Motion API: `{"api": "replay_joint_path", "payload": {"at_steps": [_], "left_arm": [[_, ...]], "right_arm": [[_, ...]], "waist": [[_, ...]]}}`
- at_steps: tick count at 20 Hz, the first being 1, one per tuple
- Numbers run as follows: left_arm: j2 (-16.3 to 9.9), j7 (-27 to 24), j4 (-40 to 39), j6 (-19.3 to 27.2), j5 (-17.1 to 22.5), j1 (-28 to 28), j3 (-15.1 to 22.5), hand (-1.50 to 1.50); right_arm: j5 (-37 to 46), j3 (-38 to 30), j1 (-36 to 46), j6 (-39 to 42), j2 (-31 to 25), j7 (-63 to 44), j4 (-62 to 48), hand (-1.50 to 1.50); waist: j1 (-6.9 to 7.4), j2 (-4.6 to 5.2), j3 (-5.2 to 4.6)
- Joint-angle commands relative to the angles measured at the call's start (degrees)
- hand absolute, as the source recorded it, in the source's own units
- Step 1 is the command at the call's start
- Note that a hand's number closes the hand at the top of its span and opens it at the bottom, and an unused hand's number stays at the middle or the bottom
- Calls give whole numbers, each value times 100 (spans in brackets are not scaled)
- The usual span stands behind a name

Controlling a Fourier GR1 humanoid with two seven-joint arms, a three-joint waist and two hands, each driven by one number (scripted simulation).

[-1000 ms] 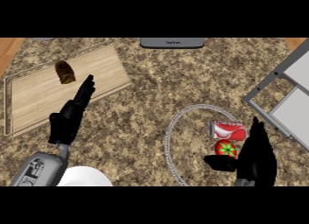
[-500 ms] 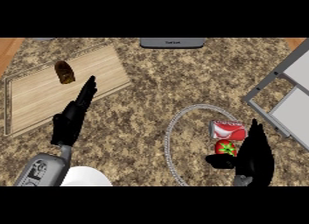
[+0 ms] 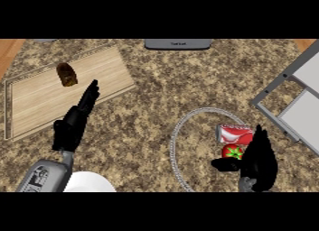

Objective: Pick the tomato from the placemat and place it in the tiered shelf

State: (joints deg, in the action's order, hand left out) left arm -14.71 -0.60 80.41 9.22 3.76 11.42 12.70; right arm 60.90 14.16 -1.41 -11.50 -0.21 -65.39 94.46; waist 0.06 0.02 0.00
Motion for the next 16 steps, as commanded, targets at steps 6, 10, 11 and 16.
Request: {"api": "replay_joint_path", "payload": {"at_steps": [6, 10, 11, 16], "left_arm": [[112, -5, -105, -61, -248, 17, -150, 0], [-13, 206, 428, -193, -192, -237, -225, 0], [337, 237, 126, -2, -438, 15, -70, 0], [392, -12, -304, -193, -421, 216, -373, 0]], "right_arm": [[-225, 216, -20, -919, 20, -409, -800, -150], [-324, 120, -134, 352, 19, -529, -134, 150], [-150, 562, 11, -197, 19, -784, -419, 150], [210, 590, 245, -197, 16, -690, -650, 150]], "waist": [[7, 2, 2], [5, -13, -1], [-7, -4, 0], [-12, 2, -1]]}}
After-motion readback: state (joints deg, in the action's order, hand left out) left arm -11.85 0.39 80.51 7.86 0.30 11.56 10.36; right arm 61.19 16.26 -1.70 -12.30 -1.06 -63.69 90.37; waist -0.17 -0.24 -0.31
